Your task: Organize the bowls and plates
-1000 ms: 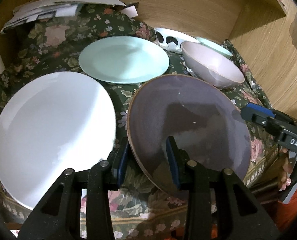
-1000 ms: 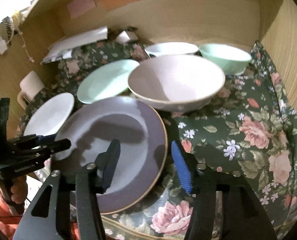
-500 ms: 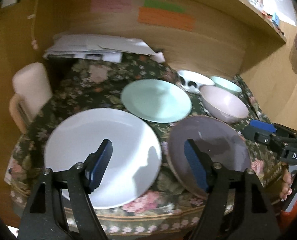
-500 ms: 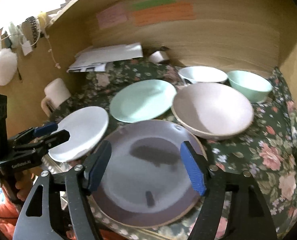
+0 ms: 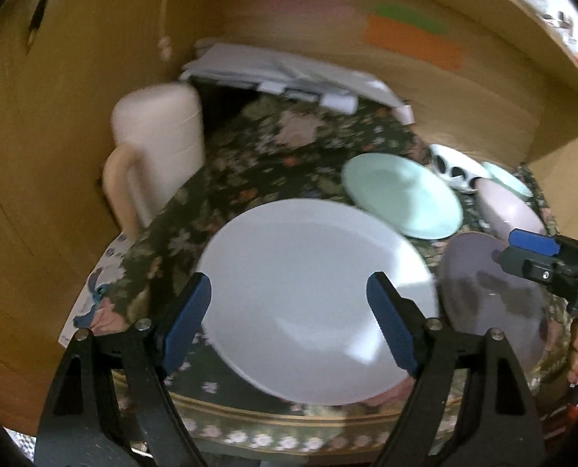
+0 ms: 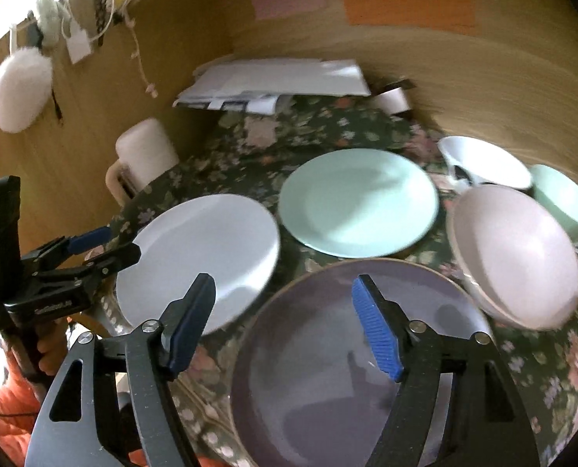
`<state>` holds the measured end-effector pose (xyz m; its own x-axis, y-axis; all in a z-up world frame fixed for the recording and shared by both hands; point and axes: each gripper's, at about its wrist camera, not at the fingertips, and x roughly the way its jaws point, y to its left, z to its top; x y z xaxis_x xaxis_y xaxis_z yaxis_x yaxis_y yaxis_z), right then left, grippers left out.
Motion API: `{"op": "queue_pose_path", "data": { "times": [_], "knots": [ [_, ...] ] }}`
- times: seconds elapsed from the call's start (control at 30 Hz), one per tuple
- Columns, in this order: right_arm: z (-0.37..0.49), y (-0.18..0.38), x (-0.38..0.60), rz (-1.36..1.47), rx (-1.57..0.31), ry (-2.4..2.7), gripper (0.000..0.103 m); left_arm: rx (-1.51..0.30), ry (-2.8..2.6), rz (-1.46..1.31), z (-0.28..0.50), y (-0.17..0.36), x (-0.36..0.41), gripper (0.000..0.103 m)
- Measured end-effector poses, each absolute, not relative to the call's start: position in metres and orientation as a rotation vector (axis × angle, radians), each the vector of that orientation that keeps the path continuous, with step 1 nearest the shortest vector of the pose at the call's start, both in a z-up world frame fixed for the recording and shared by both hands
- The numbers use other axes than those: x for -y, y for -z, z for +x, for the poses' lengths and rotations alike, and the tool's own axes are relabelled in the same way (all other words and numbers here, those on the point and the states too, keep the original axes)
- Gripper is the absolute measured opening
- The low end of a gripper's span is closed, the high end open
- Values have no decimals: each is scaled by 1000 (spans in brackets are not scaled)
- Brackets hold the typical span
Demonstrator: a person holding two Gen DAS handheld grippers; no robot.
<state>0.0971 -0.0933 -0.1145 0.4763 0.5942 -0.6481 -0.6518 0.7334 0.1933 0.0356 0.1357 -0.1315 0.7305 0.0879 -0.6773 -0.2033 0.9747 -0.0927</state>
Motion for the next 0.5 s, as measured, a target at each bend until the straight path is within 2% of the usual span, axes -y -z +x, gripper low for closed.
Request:
{"op": "queue_pose_path", "data": {
  "times": [0.37,0.43,0.5],
  "knots": [
    [130,139,42,-174,-894,-803,70,-825,-183,-214,42,161,-171,83],
    [135,143,35,-191,-917,-806,70,-825,-178,-215,43,164,-173,75],
    [140,146,29,-201,-935,-812,63,-838,-162,-220,44,166,-174,67]
  ]
}}
